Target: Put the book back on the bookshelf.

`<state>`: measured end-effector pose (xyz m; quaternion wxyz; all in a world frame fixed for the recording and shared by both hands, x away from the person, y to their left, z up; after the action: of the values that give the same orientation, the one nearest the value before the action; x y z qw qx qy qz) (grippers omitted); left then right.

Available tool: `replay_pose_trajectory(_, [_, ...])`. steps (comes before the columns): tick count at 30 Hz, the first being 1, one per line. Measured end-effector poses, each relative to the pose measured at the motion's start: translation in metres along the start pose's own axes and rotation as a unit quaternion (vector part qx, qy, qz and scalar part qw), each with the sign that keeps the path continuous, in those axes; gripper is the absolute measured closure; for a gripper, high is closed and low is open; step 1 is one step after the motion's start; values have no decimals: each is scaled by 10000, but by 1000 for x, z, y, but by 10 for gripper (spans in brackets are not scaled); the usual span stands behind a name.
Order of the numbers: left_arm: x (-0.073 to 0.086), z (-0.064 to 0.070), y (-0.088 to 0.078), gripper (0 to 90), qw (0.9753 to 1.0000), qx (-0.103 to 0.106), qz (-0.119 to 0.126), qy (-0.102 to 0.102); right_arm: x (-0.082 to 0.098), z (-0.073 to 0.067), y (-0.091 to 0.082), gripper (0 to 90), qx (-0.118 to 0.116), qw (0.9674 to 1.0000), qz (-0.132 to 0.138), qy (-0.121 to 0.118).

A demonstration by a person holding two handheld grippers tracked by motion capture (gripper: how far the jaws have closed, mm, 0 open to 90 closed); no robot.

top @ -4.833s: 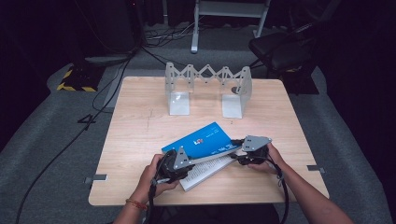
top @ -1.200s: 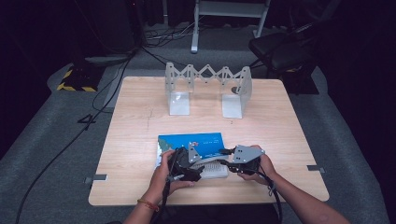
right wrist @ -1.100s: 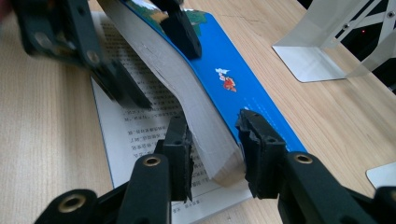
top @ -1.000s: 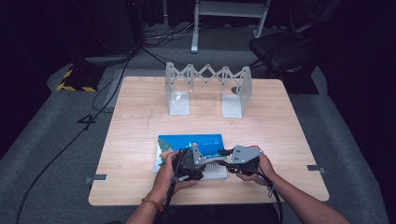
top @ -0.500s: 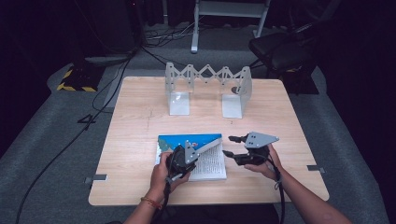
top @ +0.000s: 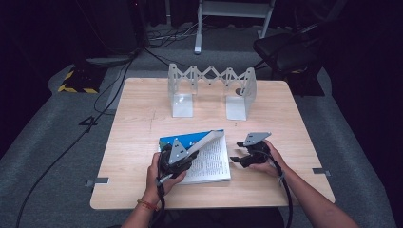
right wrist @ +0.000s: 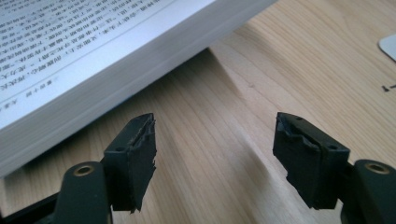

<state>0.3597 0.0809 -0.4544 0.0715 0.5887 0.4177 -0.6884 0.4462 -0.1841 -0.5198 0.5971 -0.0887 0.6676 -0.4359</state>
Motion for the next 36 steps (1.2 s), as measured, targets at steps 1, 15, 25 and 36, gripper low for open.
replay_pose_trajectory(1, [0, 1, 1, 746, 10000, 34, -22, 22, -1, -1, 2, 305, -60, 10000, 54, 52])
replay_pose_trajectory(15, [2, 2, -5, 758, 9998, 91, 142, 126, -5, 0, 18, 342, 47, 9997, 147, 195])
replay_pose_trajectory(25, [6, 1, -6, 729, 9973, 656, 269, -169, -28, -5, -9, 457, -114, 9915, 1250, 337])
replay_pose_trajectory(36, [11, 8, -17, 696, 9993, 348, -4, -157, -51, -13, -14, 506, -161, 9865, 1609, 267])
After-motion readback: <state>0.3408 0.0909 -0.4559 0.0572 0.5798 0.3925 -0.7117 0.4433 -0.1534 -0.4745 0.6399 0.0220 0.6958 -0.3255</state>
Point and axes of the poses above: each handheld gripper's, and its own axes: y roughly forward along the jaws, x roughly out of its underside, z roughly to its right, the point moved 4 cm from there along y, roughly forward along the jaws, and after that the axes turned 3 degrees about x, right-handed, at the moved point
